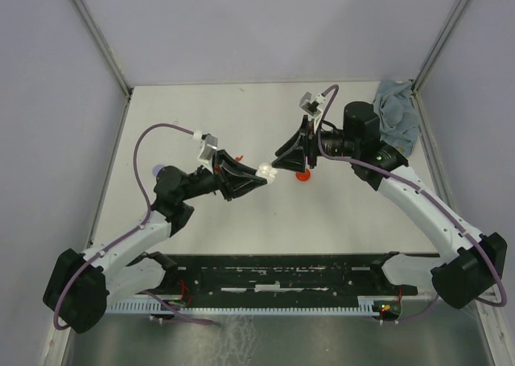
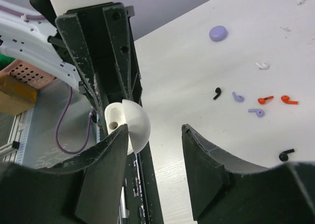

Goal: Insert the wireless bluetooth earbuds into the charging case
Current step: Open the charging case, then adjust the charging case.

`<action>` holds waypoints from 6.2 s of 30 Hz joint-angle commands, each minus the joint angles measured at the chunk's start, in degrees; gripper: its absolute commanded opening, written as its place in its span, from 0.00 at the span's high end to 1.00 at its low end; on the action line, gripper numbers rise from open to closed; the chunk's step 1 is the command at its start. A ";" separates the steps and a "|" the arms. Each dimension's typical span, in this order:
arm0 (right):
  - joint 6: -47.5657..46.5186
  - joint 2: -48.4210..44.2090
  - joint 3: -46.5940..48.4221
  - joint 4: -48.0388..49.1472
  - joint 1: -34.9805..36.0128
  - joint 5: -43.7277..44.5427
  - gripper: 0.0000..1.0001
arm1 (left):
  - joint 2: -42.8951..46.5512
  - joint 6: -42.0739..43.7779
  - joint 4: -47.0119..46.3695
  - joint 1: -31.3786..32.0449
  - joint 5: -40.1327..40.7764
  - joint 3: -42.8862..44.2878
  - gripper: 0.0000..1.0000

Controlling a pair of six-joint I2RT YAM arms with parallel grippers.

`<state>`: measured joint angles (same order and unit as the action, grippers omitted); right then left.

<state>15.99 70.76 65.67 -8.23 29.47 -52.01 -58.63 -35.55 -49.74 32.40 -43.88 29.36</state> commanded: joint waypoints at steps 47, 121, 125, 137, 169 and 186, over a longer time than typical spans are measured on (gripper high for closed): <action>36.82 -2.55 -25.15 58.92 4.11 13.93 0.58 | -3.12 -10.70 -20.23 1.16 17.94 -3.35 0.93; 36.20 -0.49 -24.89 65.68 6.67 13.35 0.98 | 8.36 -9.49 -5.27 1.63 23.05 -4.65 0.48; 36.23 -0.46 -24.72 65.54 6.65 12.75 0.98 | 8.48 -9.02 -4.10 1.61 23.03 -4.10 0.55; 36.93 0.53 -23.92 65.85 7.06 12.12 0.82 | 8.08 -8.13 -5.87 1.56 22.67 -4.53 0.86; 39.36 3.39 -22.43 72.46 8.45 14.03 0.58 | 4.95 -11.27 -13.79 1.62 20.94 -5.51 0.90; 38.31 4.53 -22.22 74.01 8.50 13.16 0.78 | 3.47 -12.48 -15.39 1.55 20.38 -5.70 0.86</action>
<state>55.44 75.50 41.15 61.21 37.50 -38.33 -54.85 -47.33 -62.11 34.09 -22.59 23.92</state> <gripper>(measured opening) 0.335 0.289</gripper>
